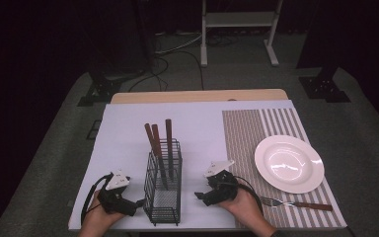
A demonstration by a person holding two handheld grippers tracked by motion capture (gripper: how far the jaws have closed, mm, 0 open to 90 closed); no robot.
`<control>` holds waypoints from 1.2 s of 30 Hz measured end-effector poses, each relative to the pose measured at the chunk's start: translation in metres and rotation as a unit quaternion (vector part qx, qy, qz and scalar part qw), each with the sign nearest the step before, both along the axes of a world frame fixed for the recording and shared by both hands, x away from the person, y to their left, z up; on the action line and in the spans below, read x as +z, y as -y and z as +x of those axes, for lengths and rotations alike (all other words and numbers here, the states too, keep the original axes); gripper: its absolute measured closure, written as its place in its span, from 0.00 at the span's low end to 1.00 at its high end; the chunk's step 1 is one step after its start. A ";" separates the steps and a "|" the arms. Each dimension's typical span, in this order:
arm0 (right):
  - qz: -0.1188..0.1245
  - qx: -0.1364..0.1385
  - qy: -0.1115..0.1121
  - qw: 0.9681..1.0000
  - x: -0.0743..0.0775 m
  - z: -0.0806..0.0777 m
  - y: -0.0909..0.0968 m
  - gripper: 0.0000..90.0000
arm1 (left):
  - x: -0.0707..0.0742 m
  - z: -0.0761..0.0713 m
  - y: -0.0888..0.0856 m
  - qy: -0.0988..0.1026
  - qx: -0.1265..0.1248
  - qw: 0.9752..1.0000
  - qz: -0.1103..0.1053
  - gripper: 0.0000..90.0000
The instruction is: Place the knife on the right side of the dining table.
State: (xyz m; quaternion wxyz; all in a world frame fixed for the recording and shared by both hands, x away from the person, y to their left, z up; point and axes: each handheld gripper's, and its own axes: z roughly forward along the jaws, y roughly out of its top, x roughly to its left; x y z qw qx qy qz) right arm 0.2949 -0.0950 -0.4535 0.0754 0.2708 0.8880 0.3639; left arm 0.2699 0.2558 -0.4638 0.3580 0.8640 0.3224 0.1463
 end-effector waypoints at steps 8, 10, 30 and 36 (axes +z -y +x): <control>0.031 -0.002 -0.004 1.000 0.018 0.008 0.001 0.40 | 0.000 0.000 0.000 0.000 -0.001 1.000 0.002 0.00; 0.037 -0.003 -0.003 0.999 0.023 0.009 0.001 0.42 | 0.000 0.000 0.000 0.000 -0.001 1.000 0.001 0.00; 0.085 0.004 0.016 0.996 0.070 0.028 0.012 0.56 | 0.000 0.000 0.000 -0.001 0.000 1.000 0.000 0.00; 0.104 0.002 0.026 0.994 0.088 0.032 0.016 0.57 | 0.000 0.000 0.000 -0.001 0.000 1.000 0.000 0.00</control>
